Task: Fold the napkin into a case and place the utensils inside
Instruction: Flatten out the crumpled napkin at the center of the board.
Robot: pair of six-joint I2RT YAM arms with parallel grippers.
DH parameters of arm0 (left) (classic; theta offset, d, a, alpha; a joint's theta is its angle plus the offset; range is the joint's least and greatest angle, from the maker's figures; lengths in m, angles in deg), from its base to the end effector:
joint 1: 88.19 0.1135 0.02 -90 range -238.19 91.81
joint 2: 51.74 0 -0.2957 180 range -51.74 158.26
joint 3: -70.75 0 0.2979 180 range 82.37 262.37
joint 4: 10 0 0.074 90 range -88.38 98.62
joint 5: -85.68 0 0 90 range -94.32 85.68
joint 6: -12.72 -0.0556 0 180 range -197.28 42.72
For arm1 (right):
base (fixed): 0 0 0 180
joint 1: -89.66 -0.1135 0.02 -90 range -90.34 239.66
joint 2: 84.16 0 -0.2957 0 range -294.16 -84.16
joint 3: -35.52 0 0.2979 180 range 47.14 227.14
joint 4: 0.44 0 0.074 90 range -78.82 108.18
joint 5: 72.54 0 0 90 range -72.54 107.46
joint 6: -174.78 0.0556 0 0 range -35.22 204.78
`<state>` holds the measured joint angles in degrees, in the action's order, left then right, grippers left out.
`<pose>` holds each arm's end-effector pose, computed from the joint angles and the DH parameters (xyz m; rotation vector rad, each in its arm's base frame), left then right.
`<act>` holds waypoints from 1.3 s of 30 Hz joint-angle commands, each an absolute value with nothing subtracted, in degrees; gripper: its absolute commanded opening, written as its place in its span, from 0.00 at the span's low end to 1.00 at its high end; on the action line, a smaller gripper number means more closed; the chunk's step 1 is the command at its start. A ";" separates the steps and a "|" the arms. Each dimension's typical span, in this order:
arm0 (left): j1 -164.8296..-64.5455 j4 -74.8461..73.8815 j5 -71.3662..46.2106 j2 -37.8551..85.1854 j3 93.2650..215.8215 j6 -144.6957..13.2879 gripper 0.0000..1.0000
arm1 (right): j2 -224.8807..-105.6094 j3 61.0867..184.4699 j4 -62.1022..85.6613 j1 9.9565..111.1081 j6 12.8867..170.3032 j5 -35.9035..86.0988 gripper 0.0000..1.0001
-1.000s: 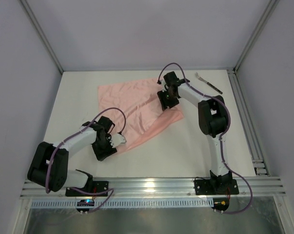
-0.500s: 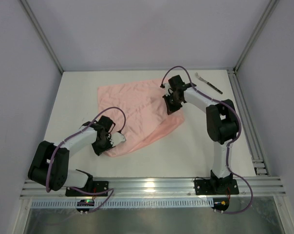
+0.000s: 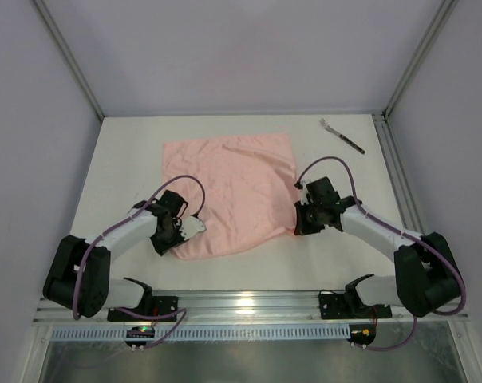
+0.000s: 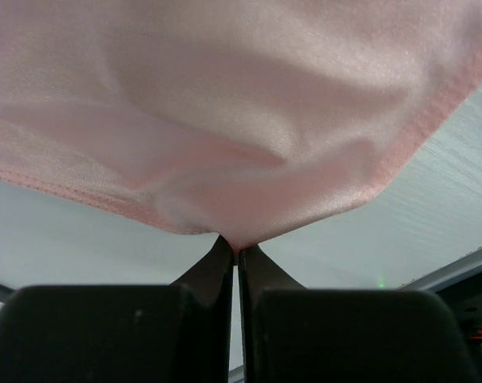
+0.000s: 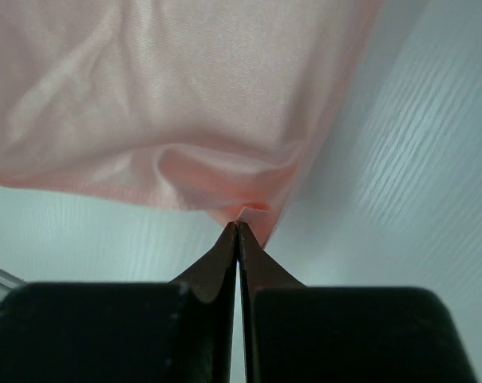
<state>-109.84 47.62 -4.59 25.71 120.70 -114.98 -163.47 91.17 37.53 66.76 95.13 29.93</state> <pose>0.2146 -0.0855 0.1355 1.5135 2.6555 0.0111 0.2707 0.1274 0.1716 -0.3678 2.6651 0.4760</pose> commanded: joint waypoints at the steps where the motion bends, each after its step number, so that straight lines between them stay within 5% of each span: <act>1: -109.98 46.89 -5.64 23.06 119.82 -114.72 0.00 | -154.32 82.58 33.86 64.09 104.45 28.88 0.04; 6: -109.98 47.06 -4.93 22.35 119.73 -114.99 0.00 | -141.50 75.98 37.01 63.20 116.03 24.86 0.04; 9: -109.98 47.24 -5.28 21.56 119.73 -115.16 0.03 | -137.18 76.50 47.70 63.29 119.66 17.84 0.18; 11: -109.98 48.20 -6.60 21.12 119.90 -115.86 0.11 | -134.63 76.59 50.03 63.20 121.78 14.91 0.44; 14: -109.98 52.50 -8.71 19.37 120.78 -117.44 0.37 | -129.26 77.46 53.36 63.20 124.33 13.34 0.59; 16: -109.98 57.76 -9.59 17.53 122.36 -118.67 0.50 | -126.28 79.83 56.70 63.12 125.64 10.36 0.60; 22: -109.63 70.95 -16.51 10.49 129.99 -124.04 0.60 | -125.47 87.38 60.13 63.20 124.60 6.56 0.56; 28: -109.46 60.36 -13.03 14.17 131.86 -112.74 0.58 | -127.23 90.31 56.56 63.12 121.00 6.81 0.55; 31: -109.46 50.42 -7.23 20.05 129.84 -107.53 0.51 | -134.94 86.96 46.19 63.20 120.12 9.98 0.46; 35: -109.46 40.84 -0.19 29.80 130.18 -103.39 0.46 | -151.19 89.23 37.66 63.81 118.09 9.90 0.21; 39: -109.37 34.95 2.62 37.19 131.68 -102.51 0.44 | -163.33 91.52 30.36 66.28 116.95 13.50 0.13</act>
